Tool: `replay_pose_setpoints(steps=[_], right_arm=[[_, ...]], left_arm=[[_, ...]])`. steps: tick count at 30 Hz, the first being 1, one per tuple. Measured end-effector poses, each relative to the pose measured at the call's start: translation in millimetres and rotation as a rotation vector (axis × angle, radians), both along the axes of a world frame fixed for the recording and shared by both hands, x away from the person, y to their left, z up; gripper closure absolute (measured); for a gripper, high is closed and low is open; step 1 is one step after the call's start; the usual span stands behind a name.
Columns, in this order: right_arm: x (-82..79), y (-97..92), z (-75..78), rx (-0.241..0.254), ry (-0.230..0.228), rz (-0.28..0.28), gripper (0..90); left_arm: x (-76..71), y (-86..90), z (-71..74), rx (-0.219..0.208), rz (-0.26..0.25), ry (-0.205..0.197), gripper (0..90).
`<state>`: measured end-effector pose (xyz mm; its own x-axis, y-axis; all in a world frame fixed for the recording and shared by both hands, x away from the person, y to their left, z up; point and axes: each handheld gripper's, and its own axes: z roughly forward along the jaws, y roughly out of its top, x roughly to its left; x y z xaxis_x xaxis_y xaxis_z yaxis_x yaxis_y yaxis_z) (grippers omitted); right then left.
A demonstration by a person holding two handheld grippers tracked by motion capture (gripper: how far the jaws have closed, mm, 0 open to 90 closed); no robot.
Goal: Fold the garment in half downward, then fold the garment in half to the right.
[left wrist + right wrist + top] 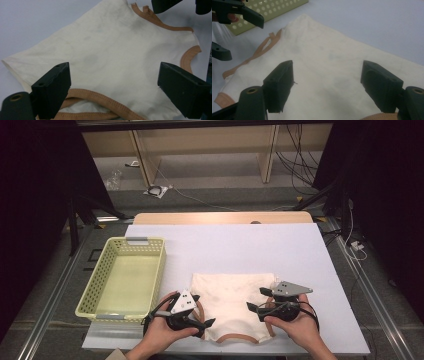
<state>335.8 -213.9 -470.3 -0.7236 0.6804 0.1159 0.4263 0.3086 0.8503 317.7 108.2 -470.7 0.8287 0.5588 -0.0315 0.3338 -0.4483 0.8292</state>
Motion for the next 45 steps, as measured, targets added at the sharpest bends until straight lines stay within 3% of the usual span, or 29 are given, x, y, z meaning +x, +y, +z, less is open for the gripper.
replay_pose_setpoints(steps=[9,15,21,26,28,34,39,45], right_arm=[[2.9,1.6,2.6,-0.005,-0.016,-0.011,25.2],[3.8,4.8,2.4,-0.035,-0.023,-0.013,26.1],[4.1,10.8,3.4,-0.059,-0.024,-0.001,29.1],[9.6,21.0,9.9,-0.09,-0.024,0.012,31.8],[14.1,28.7,12.2,-0.093,-0.032,0.024,32.9],[37.5,66.9,19.1,-0.138,-0.026,0.064,34.8],[69.1,109.9,21.6,-0.187,0.01,0.115,36.4],[109.7,152.8,14.2,-0.225,0.073,0.141,42.4]], left_arm=[[-2.7,0.4,0.2,-0.013,0.019,0.011,13.9],[-12.2,0.5,-3.0,0.007,0.059,0.065,18.8],[-21.1,-3.3,-4.4,0.032,0.054,0.065,19.8],[-24.8,-4.1,-5.9,0.044,0.098,0.083,20.7],[-27.4,-4.4,-8.2,0.065,0.099,0.095,21.1],[-32.7,-6.9,-12.4,0.053,0.09,0.11,22.5],[-32.2,-7.7,-14.7,0.043,0.094,0.121,25.1],[-34.0,-9.8,-18.2,0.047,0.08,0.13,27.5]])
